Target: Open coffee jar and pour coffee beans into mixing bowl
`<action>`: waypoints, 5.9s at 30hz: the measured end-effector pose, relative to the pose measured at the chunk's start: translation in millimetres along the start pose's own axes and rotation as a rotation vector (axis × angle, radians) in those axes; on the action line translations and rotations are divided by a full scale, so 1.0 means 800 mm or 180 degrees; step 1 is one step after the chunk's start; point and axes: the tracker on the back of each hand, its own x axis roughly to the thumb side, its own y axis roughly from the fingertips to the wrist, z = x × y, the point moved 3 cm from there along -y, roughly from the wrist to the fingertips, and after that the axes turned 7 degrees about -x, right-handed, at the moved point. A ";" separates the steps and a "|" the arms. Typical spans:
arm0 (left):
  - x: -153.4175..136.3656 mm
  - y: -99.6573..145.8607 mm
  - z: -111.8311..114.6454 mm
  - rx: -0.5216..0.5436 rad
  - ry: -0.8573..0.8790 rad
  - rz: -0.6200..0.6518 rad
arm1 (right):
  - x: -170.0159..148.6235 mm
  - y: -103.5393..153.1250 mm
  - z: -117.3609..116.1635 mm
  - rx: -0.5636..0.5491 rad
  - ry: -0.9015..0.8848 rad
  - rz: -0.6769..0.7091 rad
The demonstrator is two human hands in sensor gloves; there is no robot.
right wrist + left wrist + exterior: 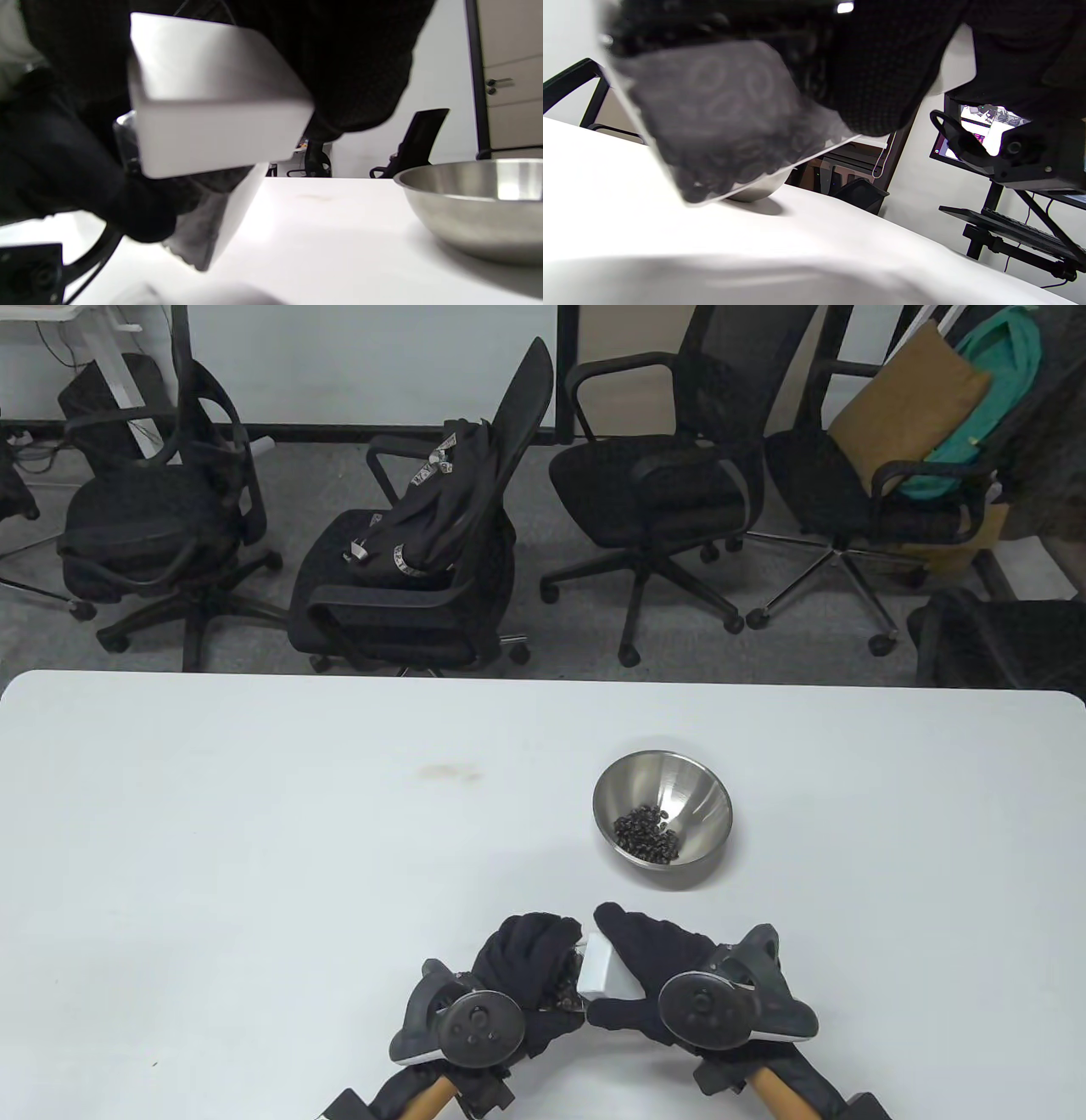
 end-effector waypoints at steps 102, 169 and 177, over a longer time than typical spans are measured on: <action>0.023 0.004 -0.008 0.0271 -0.0490 0.0050 | -0.011 0.008 -0.001 -0.0275 -0.0408 -0.0110; -0.214 -0.098 0.024 0.0369 0.0938 -0.2542 | -0.082 0.098 -0.032 -0.0177 0.0291 -0.0926; -0.159 -0.031 -0.007 0.0300 0.0760 -0.1962 | -0.082 0.098 -0.027 -0.0274 0.0320 -0.0875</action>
